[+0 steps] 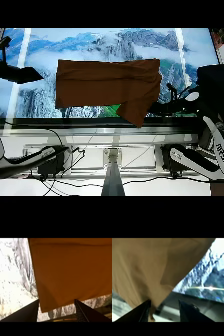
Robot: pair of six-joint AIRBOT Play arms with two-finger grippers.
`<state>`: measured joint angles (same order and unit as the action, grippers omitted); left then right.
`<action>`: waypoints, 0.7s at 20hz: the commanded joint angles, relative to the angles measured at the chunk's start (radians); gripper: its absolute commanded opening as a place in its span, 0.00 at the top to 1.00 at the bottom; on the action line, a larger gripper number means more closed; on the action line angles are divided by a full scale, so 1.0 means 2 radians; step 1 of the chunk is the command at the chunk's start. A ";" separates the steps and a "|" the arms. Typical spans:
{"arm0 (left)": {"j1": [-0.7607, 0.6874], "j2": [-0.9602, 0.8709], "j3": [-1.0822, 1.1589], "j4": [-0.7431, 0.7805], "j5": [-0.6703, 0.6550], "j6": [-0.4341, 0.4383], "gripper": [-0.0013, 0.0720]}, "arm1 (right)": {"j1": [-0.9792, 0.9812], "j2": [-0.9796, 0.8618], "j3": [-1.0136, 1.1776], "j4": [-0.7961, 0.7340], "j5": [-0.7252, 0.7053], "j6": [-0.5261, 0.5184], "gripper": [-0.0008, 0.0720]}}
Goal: Fold the clothes and pants, and hang the long-sleeved shirts on hangers.
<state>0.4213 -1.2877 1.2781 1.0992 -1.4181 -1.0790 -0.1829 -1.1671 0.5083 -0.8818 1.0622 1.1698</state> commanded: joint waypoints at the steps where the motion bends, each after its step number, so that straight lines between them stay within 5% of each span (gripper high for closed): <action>1: 0.040 0.008 -0.030 0.000 -0.019 -0.007 0.35 | -0.001 0.004 -0.024 0.036 -0.055 0.003 0.46; 9: 0.085 0.012 -0.248 -0.006 0.063 0.012 0.35 | 0.037 0.004 -0.024 0.038 -0.098 0.002 0.56; 14: 0.085 0.004 -0.272 -0.010 0.082 0.010 0.35 | 0.073 0.005 -0.023 0.035 -0.085 -0.005 0.57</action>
<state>0.5888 -1.2724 0.7734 1.0836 -1.2854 -1.0649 -0.0689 -1.1580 0.4622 -0.8074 0.8677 1.1660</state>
